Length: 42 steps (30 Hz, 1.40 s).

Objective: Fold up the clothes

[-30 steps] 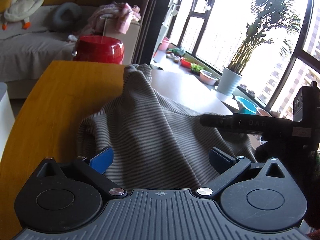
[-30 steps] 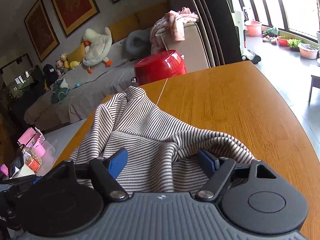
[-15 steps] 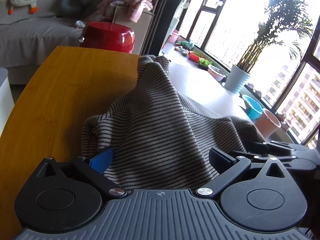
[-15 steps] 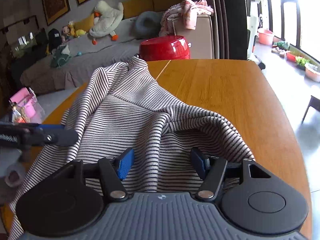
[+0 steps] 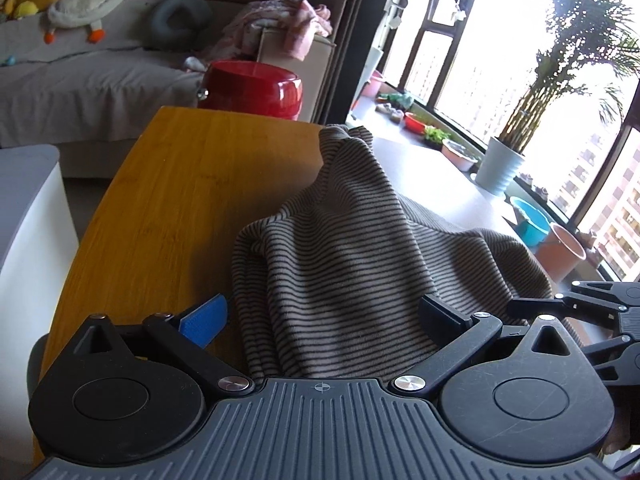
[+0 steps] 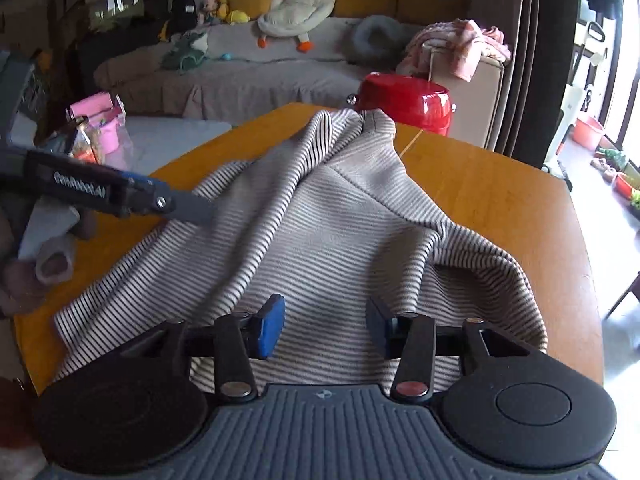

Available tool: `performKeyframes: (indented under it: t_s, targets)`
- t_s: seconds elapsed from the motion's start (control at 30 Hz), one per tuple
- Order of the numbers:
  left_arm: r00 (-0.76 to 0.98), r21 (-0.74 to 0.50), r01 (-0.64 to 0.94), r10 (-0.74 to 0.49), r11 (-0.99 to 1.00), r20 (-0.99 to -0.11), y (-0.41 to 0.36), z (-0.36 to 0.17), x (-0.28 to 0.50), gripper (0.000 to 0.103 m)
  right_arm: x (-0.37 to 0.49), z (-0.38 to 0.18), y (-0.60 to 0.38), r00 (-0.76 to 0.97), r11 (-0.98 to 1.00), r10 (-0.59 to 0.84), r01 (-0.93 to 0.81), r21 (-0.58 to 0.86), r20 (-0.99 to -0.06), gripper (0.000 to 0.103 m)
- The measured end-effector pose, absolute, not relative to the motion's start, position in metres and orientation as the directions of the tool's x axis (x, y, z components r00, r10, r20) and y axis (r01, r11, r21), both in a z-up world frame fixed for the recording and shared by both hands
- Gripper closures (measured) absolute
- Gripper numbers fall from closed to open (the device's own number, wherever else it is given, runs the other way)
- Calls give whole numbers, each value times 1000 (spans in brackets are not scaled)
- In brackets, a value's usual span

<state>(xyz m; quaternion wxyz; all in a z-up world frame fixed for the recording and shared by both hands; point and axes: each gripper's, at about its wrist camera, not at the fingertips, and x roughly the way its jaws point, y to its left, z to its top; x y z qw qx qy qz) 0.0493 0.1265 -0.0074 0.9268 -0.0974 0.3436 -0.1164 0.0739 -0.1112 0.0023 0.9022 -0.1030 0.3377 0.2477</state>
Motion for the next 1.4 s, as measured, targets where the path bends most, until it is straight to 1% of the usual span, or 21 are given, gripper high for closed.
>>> performKeyframes:
  t_s: [0.03,0.07,0.17,0.2,0.27,0.3,0.33,0.47,0.6,0.63,0.7,0.87,0.97,1.0,1.03,1.07,1.13,1.2,1.27,1.33,1.4]
  targets:
    - [734,-265,150,-287,953,-615,127,-8,49,0,73,-1,-114,651,866,358,-499,-22,-669,42]
    - [732,-268,149,-289,952,-617,126,-9,50,0,75,-4,-119,645,881,358,-473,15,-676,40]
    - [725,-272,149,-292,951,-624,124,-11,53,0,79,-11,-132,623,896,393,-424,130,-677,40]
    - [722,-270,149,-291,951,-627,123,-12,55,0,77,-10,-131,615,883,422,-445,149,-666,45]
    - [721,-267,153,-292,952,-629,122,-12,55,0,79,-4,-131,617,867,460,-466,174,-639,80]
    - [721,-267,152,-292,952,-629,121,-12,55,0,82,1,-132,623,863,472,-470,183,-624,89]
    - [721,-267,152,-292,952,-628,121,-12,54,0,85,6,-133,630,859,483,-475,192,-608,94]
    - [721,-275,153,-297,949,-626,121,-10,53,0,113,44,-157,728,873,483,-437,214,-486,94]
    - [717,-290,153,-308,945,-625,122,-10,52,0,151,73,-186,869,950,311,-284,128,-386,95]
    - [714,-298,157,-316,942,-625,122,-9,52,0,160,74,-192,887,965,261,-240,103,-382,94]
    - [711,-307,168,-331,937,-620,122,-8,51,0,177,64,-200,883,980,198,-179,86,-426,94]
    - [729,-267,188,-317,945,-607,118,-3,47,0,194,24,-212,821,997,77,-70,33,-566,93]
    - [739,-222,189,-287,957,-609,116,-2,48,0,179,21,-214,832,999,53,-42,33,-552,87]
    - [741,-210,191,-281,959,-610,115,-3,48,0,172,25,-212,841,998,65,-52,39,-537,86]
    - [742,-199,195,-277,960,-610,113,-3,49,0,166,30,-205,839,992,130,-112,65,-528,82]
    - [742,-188,204,-277,961,-610,112,-4,50,0,159,35,-197,833,981,194,-172,91,-518,73]
    - [742,-170,221,-279,960,-609,109,-5,50,0,146,46,-181,810,947,321,-290,140,-492,60]
    - [744,-150,234,-277,960,-609,107,-5,49,0,138,48,-160,782,918,391,-370,142,-485,59]
    - [750,-126,240,-266,963,-606,108,-5,46,0,132,46,-135,797,918,369,-393,52,-478,59]
    - [756,-108,241,-257,964,-603,111,-4,42,0,125,44,-107,873,927,258,-344,-148,-414,59]
    - [760,-101,235,-247,967,-601,115,-4,40,0,126,42,-89,902,907,187,-311,-284,-390,50]
